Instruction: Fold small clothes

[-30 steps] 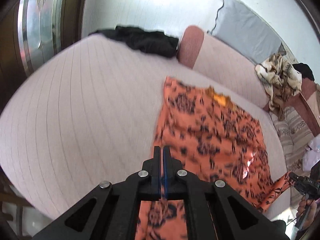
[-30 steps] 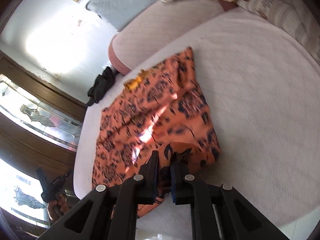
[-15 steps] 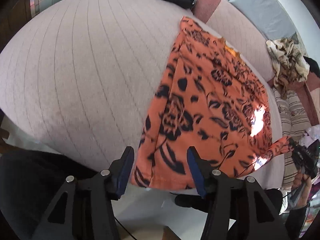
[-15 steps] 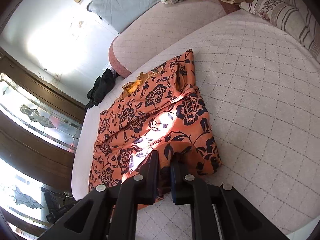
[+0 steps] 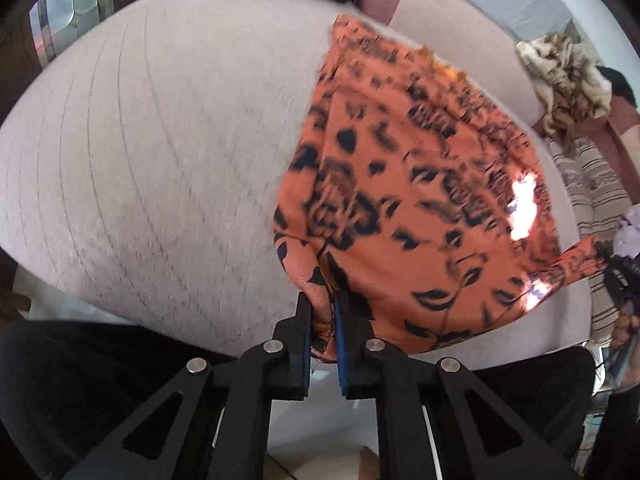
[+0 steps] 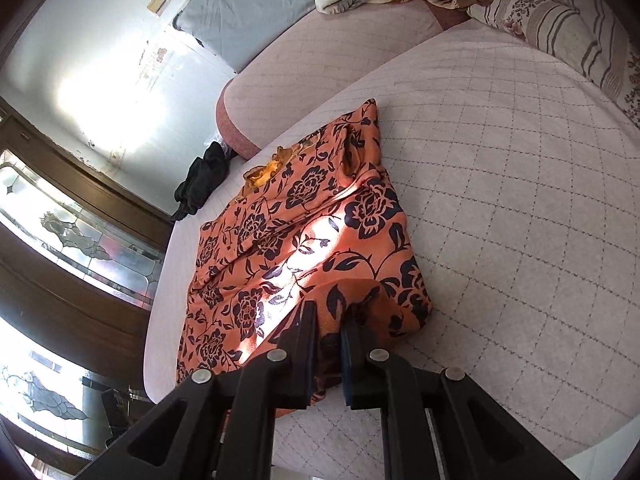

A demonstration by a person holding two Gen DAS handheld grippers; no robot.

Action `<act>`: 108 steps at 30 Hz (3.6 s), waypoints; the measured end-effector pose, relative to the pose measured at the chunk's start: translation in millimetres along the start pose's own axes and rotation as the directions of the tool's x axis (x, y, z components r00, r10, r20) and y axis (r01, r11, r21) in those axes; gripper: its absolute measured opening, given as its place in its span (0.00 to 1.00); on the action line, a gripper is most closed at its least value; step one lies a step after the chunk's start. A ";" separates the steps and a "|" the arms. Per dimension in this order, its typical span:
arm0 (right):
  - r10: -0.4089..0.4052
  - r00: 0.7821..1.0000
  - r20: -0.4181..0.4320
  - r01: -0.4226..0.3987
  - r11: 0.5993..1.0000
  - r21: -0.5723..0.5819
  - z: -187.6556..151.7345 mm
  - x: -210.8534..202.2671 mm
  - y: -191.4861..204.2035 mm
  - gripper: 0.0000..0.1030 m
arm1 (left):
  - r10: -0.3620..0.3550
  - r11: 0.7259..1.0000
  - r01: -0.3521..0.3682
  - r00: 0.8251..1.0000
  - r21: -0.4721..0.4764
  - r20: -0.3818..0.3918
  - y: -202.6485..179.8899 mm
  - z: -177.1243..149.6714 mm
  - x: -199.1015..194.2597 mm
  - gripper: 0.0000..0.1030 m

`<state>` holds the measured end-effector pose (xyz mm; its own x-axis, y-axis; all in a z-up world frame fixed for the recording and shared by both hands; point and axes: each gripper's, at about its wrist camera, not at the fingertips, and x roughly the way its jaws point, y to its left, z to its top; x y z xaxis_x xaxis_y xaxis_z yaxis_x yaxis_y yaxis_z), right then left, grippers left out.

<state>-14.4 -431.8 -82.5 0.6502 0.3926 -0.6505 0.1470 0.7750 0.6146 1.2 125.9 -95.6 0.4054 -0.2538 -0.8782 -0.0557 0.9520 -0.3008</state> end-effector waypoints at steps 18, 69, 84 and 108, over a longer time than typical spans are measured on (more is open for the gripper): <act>0.066 0.979 0.191 -0.067 0.998 -0.002 170.4 54.9 29.7 0.10 | -0.096 0.993 0.067 0.924 0.093 0.370 -63.1 279.2 11.0 0.11; -0.165 0.983 -0.079 0.181 0.940 0.289 -42.9 67.9 -32.4 0.30 | 0.055 0.992 -0.041 0.991 -0.116 0.124 -7.7 80.8 51.7 0.27; -0.221 0.975 0.023 0.219 0.974 0.061 93.3 77.0 -1.8 0.58 | 0.023 0.974 -0.091 0.951 0.208 0.309 -101.5 107.8 29.4 0.53; -0.275 0.949 0.154 0.292 0.951 -0.105 109.2 62.0 66.9 0.63 | 0.047 0.969 -0.113 0.957 0.218 0.286 -98.9 99.0 52.5 0.64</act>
<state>117.2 -409.7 -33.0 0.6912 0.0836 -0.7178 0.2517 0.9032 0.3476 118.4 35.4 -75.1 0.6461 -0.1490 -0.7486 0.0988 0.9888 -0.1116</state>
